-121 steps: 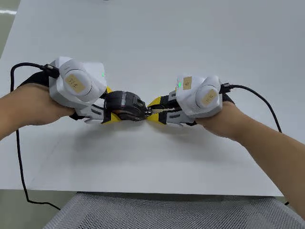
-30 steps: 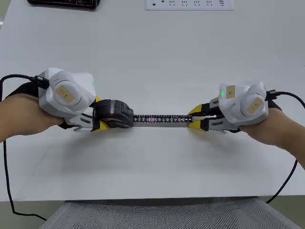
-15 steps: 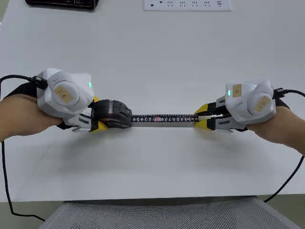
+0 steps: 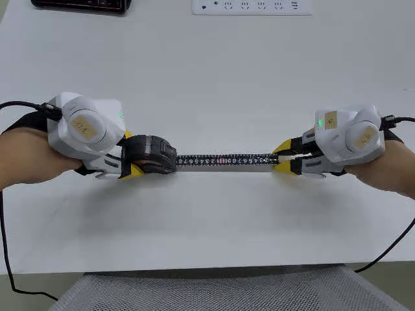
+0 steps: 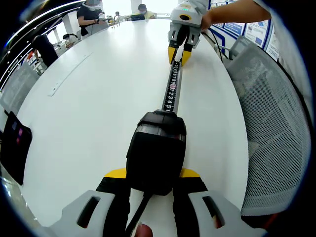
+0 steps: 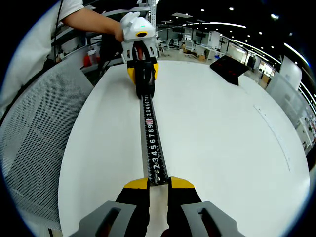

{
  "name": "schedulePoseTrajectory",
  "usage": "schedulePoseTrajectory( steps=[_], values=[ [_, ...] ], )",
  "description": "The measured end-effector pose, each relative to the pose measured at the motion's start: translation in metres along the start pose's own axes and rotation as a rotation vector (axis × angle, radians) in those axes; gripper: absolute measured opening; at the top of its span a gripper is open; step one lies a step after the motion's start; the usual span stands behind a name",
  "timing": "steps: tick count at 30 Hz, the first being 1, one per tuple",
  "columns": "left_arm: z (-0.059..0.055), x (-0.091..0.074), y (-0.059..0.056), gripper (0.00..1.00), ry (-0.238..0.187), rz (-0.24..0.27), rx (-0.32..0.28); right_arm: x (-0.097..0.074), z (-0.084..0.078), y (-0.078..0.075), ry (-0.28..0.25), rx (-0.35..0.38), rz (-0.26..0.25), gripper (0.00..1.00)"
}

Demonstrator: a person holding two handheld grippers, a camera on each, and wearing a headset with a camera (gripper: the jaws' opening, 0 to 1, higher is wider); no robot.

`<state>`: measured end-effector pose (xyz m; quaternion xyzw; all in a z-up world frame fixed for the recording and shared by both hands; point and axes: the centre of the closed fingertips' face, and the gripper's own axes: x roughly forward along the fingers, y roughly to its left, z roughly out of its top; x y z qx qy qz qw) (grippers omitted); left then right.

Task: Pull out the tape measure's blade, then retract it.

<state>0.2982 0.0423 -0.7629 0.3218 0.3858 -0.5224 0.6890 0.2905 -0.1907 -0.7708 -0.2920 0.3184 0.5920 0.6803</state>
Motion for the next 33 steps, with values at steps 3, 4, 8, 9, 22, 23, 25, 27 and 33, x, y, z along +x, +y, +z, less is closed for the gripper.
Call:
schedulePoseTrajectory(
  steps=[3,4,8,9,22,23,25,27,33],
  values=[
    [0.000,0.000,0.000,0.28,0.001,0.000,0.001,-0.002,-0.004,0.000,0.012,-0.004,-0.001,0.09],
    [0.000,0.000,0.000,0.28,0.001,0.000,0.000,-0.003,-0.006,0.000,0.014,-0.002,-0.001,0.09],
    [0.000,0.000,0.000,0.28,0.001,-0.001,0.000,-0.006,-0.011,0.000,0.028,0.000,-0.002,0.09],
    [0.000,0.000,0.000,0.28,0.001,-0.002,-0.001,-0.007,-0.012,0.000,0.029,0.002,-0.003,0.09],
    [0.000,0.000,0.000,0.28,0.002,0.001,0.000,-0.018,-0.027,-0.004,0.078,-0.001,-0.004,0.09],
    [0.001,0.001,0.000,0.28,0.001,0.001,0.002,-0.019,-0.030,-0.005,0.088,-0.003,-0.005,0.09],
    [0.001,0.001,0.000,0.28,0.002,0.002,0.001,-0.021,-0.035,-0.005,0.100,0.000,-0.004,0.09],
    [0.001,0.001,0.000,0.28,0.001,0.001,0.000,-0.025,-0.039,-0.004,0.107,0.005,-0.004,0.09],
    [0.001,0.001,0.000,0.28,0.004,0.003,0.002,-0.028,-0.044,-0.002,0.110,0.019,-0.004,0.09]
  ],
)
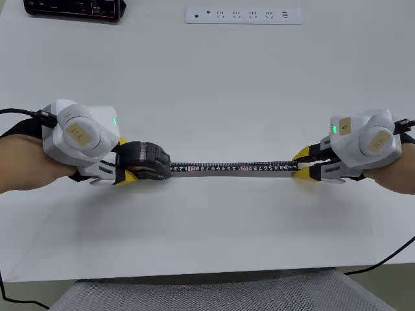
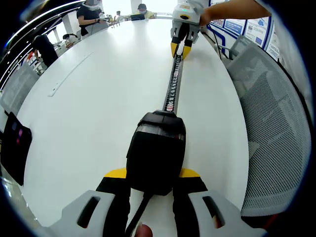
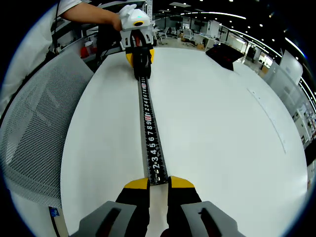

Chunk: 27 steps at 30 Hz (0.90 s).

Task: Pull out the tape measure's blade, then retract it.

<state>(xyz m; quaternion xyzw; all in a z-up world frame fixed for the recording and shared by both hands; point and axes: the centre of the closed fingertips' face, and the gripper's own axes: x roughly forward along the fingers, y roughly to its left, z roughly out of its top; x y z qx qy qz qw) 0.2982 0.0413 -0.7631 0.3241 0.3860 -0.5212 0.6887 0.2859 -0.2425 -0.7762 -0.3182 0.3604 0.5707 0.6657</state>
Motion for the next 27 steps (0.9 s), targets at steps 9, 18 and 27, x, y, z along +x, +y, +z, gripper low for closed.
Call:
schedulePoseTrajectory(
  steps=[9,18,27],
  values=[
    [0.0006,-0.0007,-0.0002,0.28,0.001,0.011,0.005,0.0009,0.0010,0.0008,0.001,0.026,-0.003,0.10],
    [0.0006,-0.0009,-0.0005,0.29,0.019,0.018,-0.002,0.0006,0.0009,0.0005,0.030,-0.008,0.002,0.11],
    [0.0063,-0.0015,-0.0017,0.34,-0.005,-0.003,-0.069,-0.0023,-0.0013,-0.0016,0.038,0.035,-0.016,0.20]
  ],
)
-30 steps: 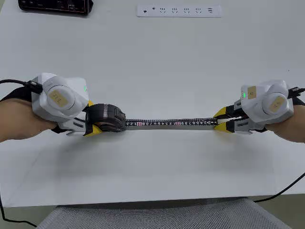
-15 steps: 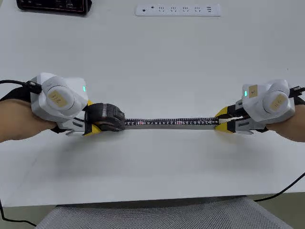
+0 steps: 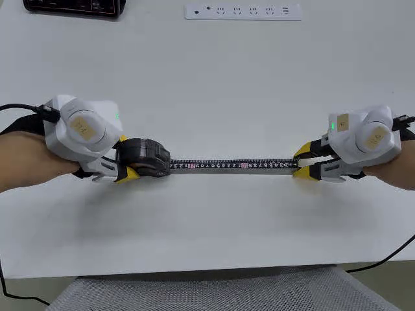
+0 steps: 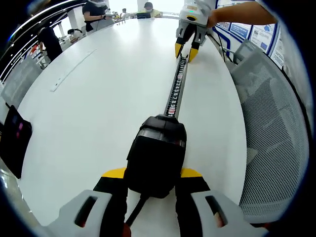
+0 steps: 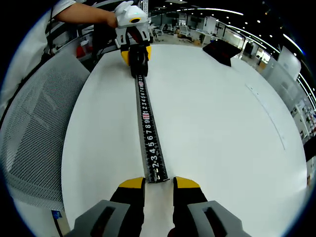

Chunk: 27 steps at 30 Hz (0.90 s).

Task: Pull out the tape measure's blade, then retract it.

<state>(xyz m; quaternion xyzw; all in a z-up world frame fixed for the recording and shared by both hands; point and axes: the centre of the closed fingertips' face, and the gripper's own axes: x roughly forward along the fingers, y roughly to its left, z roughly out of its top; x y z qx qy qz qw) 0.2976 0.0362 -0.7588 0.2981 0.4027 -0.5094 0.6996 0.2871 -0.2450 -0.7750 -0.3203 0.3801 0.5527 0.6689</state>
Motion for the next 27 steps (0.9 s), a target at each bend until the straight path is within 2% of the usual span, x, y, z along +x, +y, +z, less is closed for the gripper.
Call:
schedulePoseTrajectory(
  steps=[1,3,9,12,14,16,18,22,27],
  values=[
    [0.000,0.000,0.000,0.37,0.003,0.002,0.004,0.000,0.000,0.000,-0.002,0.004,0.001,0.20],
    [-0.001,0.001,-0.001,0.36,0.011,0.003,0.019,-0.001,0.000,0.000,-0.004,0.012,0.000,0.20],
    [-0.001,0.001,-0.002,0.36,0.005,0.003,0.010,-0.002,0.002,0.001,-0.014,0.020,-0.005,0.21],
    [-0.001,-0.001,-0.002,0.37,-0.003,0.008,0.004,-0.004,0.006,0.001,-0.041,0.069,-0.017,0.23],
    [0.001,-0.004,-0.002,0.38,-0.015,0.018,-0.013,-0.005,0.010,0.002,-0.069,0.138,-0.028,0.27],
    [0.003,-0.006,-0.003,0.42,-0.039,0.028,-0.043,-0.006,0.012,0.002,-0.086,0.146,-0.045,0.30],
    [0.004,-0.008,-0.003,0.44,-0.055,0.036,-0.062,-0.007,0.017,0.005,-0.121,0.198,-0.039,0.32],
    [0.003,-0.010,-0.005,0.44,-0.064,0.045,-0.073,-0.006,0.017,0.005,-0.120,0.192,-0.051,0.33],
    [0.003,-0.013,-0.006,0.46,-0.079,0.053,-0.101,-0.010,0.021,0.004,-0.149,0.214,-0.077,0.34]
  ],
)
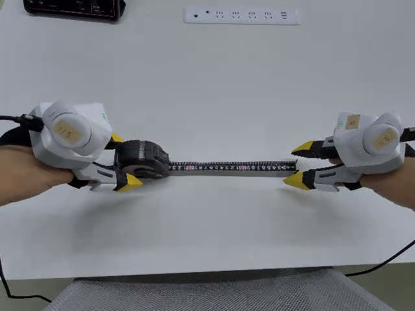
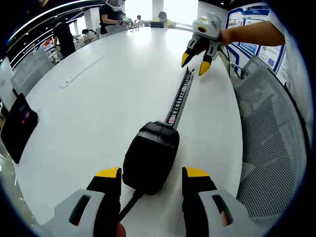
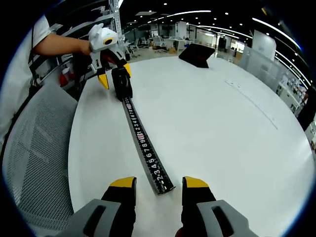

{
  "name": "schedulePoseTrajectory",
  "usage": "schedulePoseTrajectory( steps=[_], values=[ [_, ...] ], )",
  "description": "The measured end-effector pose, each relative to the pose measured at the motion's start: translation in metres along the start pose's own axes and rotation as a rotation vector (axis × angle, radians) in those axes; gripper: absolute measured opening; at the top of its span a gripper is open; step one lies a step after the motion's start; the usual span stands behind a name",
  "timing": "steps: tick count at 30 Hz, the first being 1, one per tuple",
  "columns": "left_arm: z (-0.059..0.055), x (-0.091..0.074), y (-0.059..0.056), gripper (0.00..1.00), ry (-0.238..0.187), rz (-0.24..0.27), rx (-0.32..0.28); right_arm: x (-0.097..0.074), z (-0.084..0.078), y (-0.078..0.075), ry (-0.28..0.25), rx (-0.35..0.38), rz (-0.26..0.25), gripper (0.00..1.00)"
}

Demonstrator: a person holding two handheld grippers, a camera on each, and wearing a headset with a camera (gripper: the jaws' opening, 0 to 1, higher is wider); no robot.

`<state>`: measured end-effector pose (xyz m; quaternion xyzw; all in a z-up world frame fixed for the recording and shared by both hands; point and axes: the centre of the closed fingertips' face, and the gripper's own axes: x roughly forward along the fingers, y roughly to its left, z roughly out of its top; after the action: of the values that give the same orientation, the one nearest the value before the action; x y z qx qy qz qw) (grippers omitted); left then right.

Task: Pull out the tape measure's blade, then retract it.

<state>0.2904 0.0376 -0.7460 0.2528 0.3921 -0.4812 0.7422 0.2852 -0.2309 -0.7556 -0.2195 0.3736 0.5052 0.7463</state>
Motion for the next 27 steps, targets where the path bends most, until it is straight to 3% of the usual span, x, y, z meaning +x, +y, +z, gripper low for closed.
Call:
schedulePoseTrajectory(
  steps=[12,27],
  values=[
    [-0.003,-0.015,-0.002,0.62,-0.100,0.079,-0.082,-0.005,0.013,0.010,-0.075,0.079,-0.058,0.47],
    [-0.002,-0.043,-0.012,0.73,-0.223,0.145,-0.165,-0.018,0.029,0.017,-0.117,0.074,-0.115,0.57]
  ],
)
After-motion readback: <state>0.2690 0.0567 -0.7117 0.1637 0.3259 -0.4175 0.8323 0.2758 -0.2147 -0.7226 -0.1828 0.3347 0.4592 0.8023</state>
